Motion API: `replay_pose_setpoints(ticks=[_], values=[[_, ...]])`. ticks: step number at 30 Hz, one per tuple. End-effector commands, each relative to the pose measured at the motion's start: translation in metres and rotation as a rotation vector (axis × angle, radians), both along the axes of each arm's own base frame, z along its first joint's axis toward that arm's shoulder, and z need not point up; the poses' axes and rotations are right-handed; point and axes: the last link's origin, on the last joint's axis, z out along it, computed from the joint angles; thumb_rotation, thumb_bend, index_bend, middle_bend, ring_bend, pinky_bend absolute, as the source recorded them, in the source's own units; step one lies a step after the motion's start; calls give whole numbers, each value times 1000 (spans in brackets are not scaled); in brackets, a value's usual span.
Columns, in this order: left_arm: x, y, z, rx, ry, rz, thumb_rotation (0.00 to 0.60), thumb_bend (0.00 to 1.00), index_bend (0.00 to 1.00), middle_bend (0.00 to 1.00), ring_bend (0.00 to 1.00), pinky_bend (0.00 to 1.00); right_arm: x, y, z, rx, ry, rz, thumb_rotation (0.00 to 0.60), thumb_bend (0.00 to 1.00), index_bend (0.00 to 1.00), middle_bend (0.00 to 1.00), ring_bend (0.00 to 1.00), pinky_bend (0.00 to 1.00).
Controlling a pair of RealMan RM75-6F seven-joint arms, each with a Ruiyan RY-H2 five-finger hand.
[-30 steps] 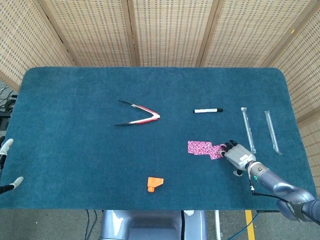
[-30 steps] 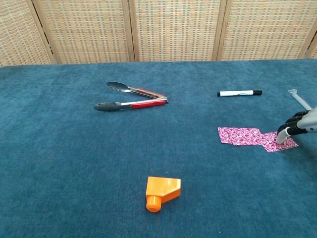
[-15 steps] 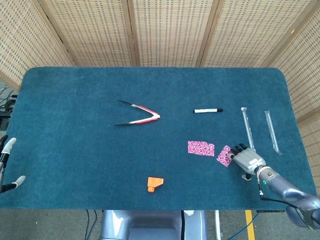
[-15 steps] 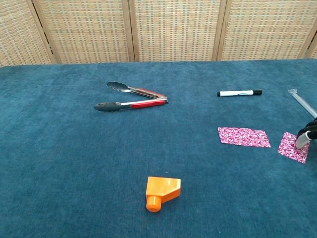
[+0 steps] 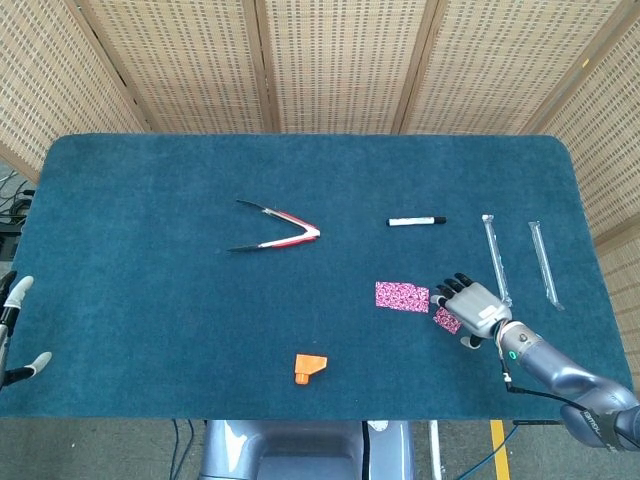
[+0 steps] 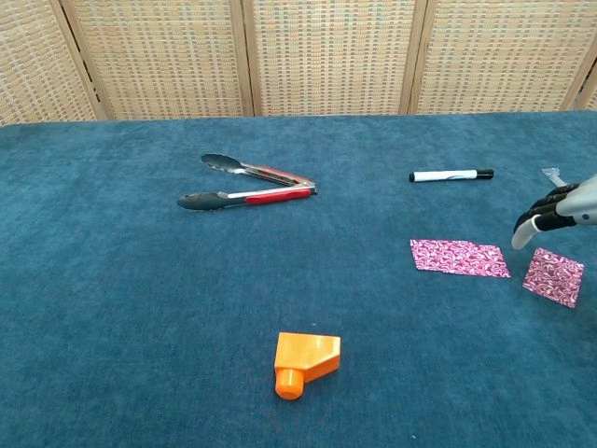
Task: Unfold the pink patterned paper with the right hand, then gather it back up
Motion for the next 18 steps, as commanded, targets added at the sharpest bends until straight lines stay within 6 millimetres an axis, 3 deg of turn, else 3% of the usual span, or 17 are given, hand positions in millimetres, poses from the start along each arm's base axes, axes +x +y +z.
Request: replay_pose_setpoints(ticks=[1,18], values=[[-3,-1,1,3,0,8,600,136,25,0,0,0,4,-5,-8,14,3,1,600,311,153,111,0,0],[-8,-5,4,7,-6,21,600,136,25,0,0,0,10,-13,-31,52,35,23,600,311,153,111,0,0]])
